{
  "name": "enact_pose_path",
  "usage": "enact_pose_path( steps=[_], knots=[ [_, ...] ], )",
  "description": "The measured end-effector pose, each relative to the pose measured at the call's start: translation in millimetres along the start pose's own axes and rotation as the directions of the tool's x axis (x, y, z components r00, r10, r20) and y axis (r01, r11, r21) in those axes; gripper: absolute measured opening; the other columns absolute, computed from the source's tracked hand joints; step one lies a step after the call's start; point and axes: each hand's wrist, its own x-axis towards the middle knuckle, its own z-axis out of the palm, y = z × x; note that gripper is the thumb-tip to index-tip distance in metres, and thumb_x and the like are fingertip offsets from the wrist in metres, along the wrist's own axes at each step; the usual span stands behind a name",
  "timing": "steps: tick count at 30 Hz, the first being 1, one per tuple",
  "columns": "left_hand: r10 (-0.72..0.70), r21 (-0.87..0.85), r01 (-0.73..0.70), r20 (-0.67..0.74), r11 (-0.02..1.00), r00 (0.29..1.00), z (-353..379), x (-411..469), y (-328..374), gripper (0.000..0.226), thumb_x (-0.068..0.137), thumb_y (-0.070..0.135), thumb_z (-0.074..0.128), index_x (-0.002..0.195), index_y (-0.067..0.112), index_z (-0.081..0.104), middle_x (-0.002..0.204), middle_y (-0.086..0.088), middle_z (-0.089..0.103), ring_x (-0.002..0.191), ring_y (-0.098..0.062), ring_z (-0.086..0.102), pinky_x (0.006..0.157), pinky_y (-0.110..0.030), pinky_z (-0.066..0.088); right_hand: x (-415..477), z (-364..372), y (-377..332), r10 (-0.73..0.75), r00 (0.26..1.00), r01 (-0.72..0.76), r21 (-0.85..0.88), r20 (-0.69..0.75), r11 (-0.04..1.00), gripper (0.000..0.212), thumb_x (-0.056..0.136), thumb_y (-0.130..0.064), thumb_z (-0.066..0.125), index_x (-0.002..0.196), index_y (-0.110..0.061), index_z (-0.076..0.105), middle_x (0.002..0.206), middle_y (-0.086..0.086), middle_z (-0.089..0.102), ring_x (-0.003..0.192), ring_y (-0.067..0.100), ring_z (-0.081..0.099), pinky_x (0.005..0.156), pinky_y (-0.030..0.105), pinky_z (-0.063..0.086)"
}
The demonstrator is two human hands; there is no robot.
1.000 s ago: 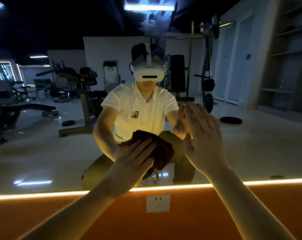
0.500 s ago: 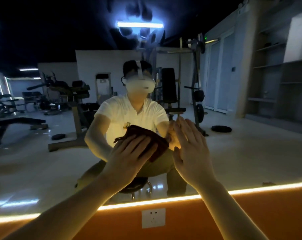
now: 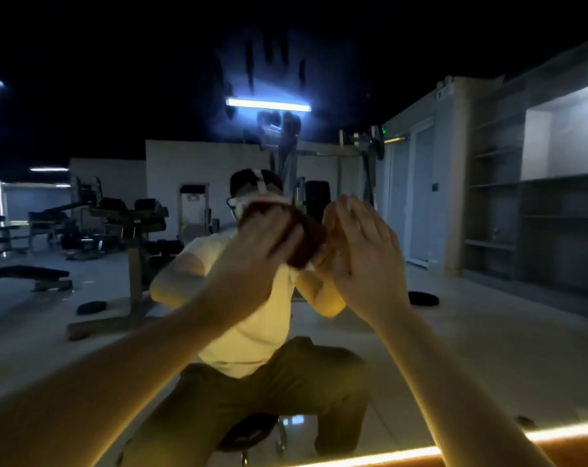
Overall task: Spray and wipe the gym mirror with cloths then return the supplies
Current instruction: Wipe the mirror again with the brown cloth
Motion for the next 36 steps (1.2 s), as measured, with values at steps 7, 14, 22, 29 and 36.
enact_pose_path(
  steps=[7,14,22,29,36],
  knots=[
    [0.071,0.17,-0.077,0.04,0.982,0.997,-15.4,53.3,-59.3,0.083,0.075,0.006,0.074,0.153,0.014,0.048,0.156,-0.023,0.046,0.145,-0.04,0.044,0.119,-0.055,0.023,75.3,-27.2,8.0,-0.08,0.995,0.072,-0.121,-0.064,0.99,0.07,0.093,-0.038,0.023,0.156,-0.01,0.038,0.166,0.014,0.029,0.153,0.034,0.027,0.123,0.054,0.026],
    [-0.331,0.024,0.34,-0.178,0.94,0.927,-35.7,185.0,-117.6,0.069,0.099,0.01,0.062,0.161,0.018,0.034,0.168,-0.016,0.028,0.156,-0.034,0.024,0.129,-0.049,0.018,112.9,-16.1,25.9,-0.053,0.991,0.027,-0.2,-0.124,0.979,0.066,0.1,-0.038,0.022,0.161,-0.011,0.029,0.17,0.012,0.022,0.157,0.03,0.018,0.126,0.053,0.022],
    [0.237,0.162,-0.239,0.028,0.957,0.971,-24.8,110.3,-87.6,0.085,0.066,0.016,0.085,0.146,0.021,0.058,0.15,-0.015,0.056,0.139,-0.033,0.053,0.115,-0.054,0.029,139.6,-25.7,42.1,-0.112,0.959,0.069,-0.167,-0.261,0.984,0.058,0.098,-0.03,0.032,0.149,-0.007,0.048,0.158,0.014,0.043,0.146,0.034,0.039,0.12,0.053,0.03],
    [-0.256,0.01,0.261,-0.157,0.965,0.954,-46.7,253.4,-154.2,0.065,0.102,0.019,0.058,0.162,0.02,0.034,0.168,-0.014,0.029,0.157,-0.031,0.022,0.13,-0.044,0.013,172.1,-5.6,65.8,-0.107,0.958,0.014,-0.327,-0.268,0.945,0.06,0.109,-0.039,0.014,0.164,-0.015,0.016,0.171,0.011,0.015,0.159,0.029,0.009,0.128,0.054,0.011],
    [0.124,-0.008,-0.124,-0.028,0.992,0.992,-11.7,171.5,-79.5,0.084,0.085,0.004,0.073,0.158,0.027,0.038,0.167,-0.009,0.032,0.156,-0.022,0.017,0.125,-0.046,0.002,167.2,-7.1,64.0,-0.106,0.946,0.024,-0.258,-0.306,0.966,0.059,0.11,-0.038,0.017,0.164,-0.015,0.019,0.172,0.009,0.016,0.16,0.025,0.008,0.127,0.055,0.014]
  ],
)
